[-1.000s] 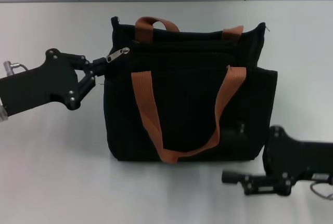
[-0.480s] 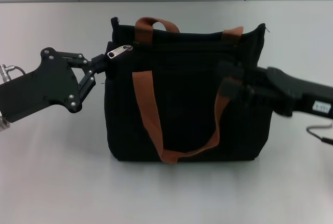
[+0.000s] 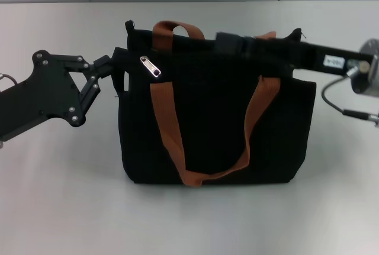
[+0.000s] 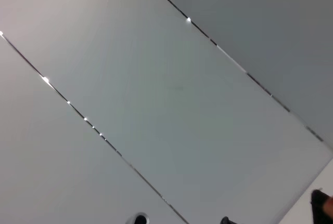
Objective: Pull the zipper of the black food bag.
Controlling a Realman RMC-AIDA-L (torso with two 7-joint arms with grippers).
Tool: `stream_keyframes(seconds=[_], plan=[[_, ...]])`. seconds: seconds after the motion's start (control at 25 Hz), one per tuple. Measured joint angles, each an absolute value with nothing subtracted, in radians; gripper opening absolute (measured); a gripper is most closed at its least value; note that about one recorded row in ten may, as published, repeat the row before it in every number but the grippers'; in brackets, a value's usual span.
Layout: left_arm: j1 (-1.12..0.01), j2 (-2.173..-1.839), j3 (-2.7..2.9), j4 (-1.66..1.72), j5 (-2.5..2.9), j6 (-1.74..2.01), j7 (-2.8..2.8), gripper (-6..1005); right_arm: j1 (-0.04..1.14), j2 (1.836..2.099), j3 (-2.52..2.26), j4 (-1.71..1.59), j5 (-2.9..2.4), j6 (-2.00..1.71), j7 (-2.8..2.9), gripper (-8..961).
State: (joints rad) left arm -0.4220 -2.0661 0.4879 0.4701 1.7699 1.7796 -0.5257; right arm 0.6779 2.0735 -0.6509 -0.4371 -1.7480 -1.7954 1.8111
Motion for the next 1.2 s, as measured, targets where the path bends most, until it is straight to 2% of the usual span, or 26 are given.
stream_keyframes(seconds=[0.28, 0.56, 1.2], plan=[[-0.427, -2.066, 0.488, 0.471, 1.761, 1.784, -0.526, 19, 0.754, 2.066, -0.776, -0.523, -1.75, -1.742, 1.987, 763], [-0.432, -2.066, 0.491, 0.469, 1.759, 1.781, -0.526, 23, 0.856, 2.034, -0.922, -0.579, -1.8, -1.694, 2.181, 756], [-0.454, -2.064, 0.491, 0.469, 1.759, 1.78, -0.562, 31, 0.981, 2.03, -0.938, -0.599, -1.919, -1.635, 2.275, 757]])
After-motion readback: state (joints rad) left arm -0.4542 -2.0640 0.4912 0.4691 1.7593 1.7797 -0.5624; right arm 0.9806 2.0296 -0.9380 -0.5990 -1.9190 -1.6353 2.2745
